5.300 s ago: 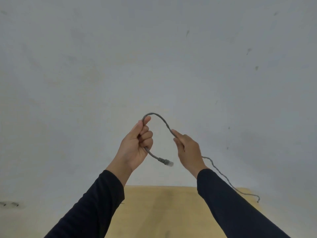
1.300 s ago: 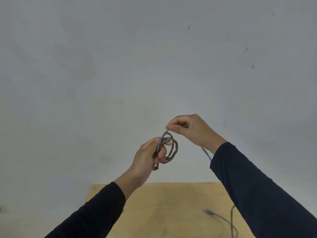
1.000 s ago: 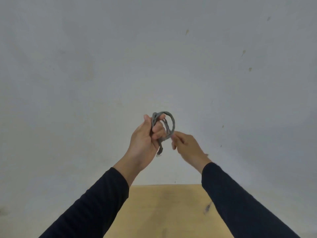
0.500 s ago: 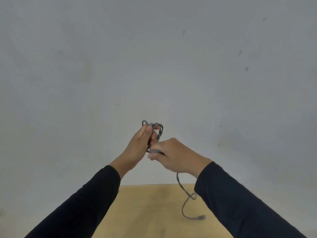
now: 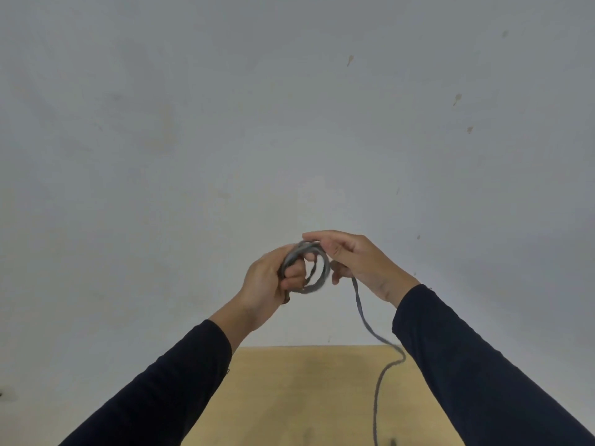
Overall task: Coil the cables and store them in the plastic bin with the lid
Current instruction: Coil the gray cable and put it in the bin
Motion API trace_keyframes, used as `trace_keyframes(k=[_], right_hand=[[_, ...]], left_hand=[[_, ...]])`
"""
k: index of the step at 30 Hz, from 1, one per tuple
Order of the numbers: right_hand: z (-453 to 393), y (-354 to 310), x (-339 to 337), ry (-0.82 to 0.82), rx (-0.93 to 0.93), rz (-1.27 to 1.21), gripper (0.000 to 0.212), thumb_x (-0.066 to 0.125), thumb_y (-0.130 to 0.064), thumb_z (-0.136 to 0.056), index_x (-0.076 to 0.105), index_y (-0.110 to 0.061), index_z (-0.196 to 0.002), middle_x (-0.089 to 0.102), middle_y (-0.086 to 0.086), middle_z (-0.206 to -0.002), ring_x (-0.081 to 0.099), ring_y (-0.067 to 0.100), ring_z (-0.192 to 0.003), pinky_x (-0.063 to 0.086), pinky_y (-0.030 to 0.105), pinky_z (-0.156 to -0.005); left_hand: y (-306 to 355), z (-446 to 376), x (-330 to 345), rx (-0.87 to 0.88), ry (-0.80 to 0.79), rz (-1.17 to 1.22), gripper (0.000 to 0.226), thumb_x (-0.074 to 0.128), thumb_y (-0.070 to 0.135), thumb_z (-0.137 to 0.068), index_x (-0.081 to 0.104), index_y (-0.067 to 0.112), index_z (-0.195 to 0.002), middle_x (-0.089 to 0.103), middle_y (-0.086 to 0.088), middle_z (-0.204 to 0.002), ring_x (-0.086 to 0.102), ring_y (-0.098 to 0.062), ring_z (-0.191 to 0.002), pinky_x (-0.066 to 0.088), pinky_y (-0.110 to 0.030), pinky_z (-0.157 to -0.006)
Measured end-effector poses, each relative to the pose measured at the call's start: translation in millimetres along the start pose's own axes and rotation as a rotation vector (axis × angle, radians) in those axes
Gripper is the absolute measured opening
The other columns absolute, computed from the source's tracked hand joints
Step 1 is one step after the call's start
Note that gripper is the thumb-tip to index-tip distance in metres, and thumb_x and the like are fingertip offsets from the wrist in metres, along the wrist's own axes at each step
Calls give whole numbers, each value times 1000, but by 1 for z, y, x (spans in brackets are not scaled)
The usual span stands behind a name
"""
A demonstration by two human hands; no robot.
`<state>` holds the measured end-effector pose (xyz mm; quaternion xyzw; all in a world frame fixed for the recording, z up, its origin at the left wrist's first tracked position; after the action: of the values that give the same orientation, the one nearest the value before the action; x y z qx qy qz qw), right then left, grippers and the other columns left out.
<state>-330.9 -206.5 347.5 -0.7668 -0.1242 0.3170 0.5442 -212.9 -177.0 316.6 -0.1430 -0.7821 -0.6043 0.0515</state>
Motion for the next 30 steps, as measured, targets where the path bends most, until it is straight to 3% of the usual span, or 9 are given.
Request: trace_keyframes(k=[3, 7, 13, 17, 21, 23, 25, 27, 30], right_hand=[[4, 9, 4, -40, 14, -72, 33, 47, -29, -94, 53, -28, -127, 60, 10, -95, 32, 8, -43, 50, 31, -61], [1, 11, 12, -8, 20, -47, 32, 50, -31, -93, 51, -33, -125, 45, 11, -88, 37, 6, -49, 48, 31, -61], [2, 8, 10, 19, 13, -40, 26, 46, -20, -97, 58, -17, -120, 68, 2, -95, 32, 6, -40, 49, 33, -59], [4, 9, 15, -9, 9, 5, 30, 49, -19, -95, 55, -24, -124, 67, 1, -90, 38, 10, -51, 43, 25, -51], [-1, 8, 15, 35, 21, 102, 27, 45, -10, -95, 65, -25, -105, 55, 0, -71, 32, 11, -51, 27, 21, -45], [-1, 6, 15, 14, 17, 235, 26, 44, -9, -95, 66, -19, -104, 55, 3, -70, 38, 9, -48, 33, 19, -45], [-1, 6, 15, -26, 9, 429, 23, 44, -10, -94, 65, -16, -103, 62, 13, -80, 54, 21, -62, 47, 30, -60], [0, 8, 18, -76, 25, 570, 23, 43, -9, -93, 64, -16, -102, 65, 15, -88, 57, 29, -75, 49, 38, -71], [-3, 8, 20, -114, 61, 689, 24, 40, -1, -89, 61, -8, -97, 63, 12, -82, 51, 16, -66, 42, 28, -62]], left_hand=[[4, -5, -16, 21, 141, 217, 37, 29, 16, -99, 57, 9, -75, 29, 6, -50, 24, -8, -42, 25, -21, -48], [-3, -3, -12, 2, 158, 224, 41, 26, 20, -100, 58, 12, -75, 25, 7, -50, 22, -8, -42, 23, -24, -52], [-10, 4, -10, -32, 237, 132, 44, 26, 33, -101, 52, 15, -71, 23, 9, -46, 22, -8, -41, 27, -22, -50], [-17, 7, -13, -42, 285, 143, 45, 26, 39, -100, 50, 13, -73, 24, 8, -47, 24, -10, -45, 30, -23, -55], [-25, 11, -5, -74, 219, 237, 45, 26, 40, -100, 51, 10, -77, 32, 6, -49, 30, -9, -43, 34, -22, -56], [-27, 13, -4, -159, 142, 182, 52, 23, 45, -99, 54, 5, -84, 44, 3, -50, 40, -11, -45, 42, -26, -64], [-27, 14, -2, -266, 0, 50, 64, 22, 56, -95, 57, 2, -96, 54, -2, -61, 53, -14, -54, 50, -32, -76], [-25, 17, 1, -323, -102, -85, 72, 28, 68, -85, 57, 4, -100, 57, -5, -71, 58, -17, -64, 54, -32, -80], [-21, 18, 8, -264, -103, -248, 63, 54, 66, -78, 59, 4, -93, 57, -1, -70, 60, -15, -67, 54, -29, -79]])
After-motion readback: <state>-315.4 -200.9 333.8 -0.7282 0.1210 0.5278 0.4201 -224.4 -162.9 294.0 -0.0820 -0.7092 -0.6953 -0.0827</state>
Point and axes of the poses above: each hand's wrist, its own z-axis away from the middle knuckle, its own x-axis out of the palm, y = z × x, the point moved 7 cm from there along -z, towards the middle knuckle
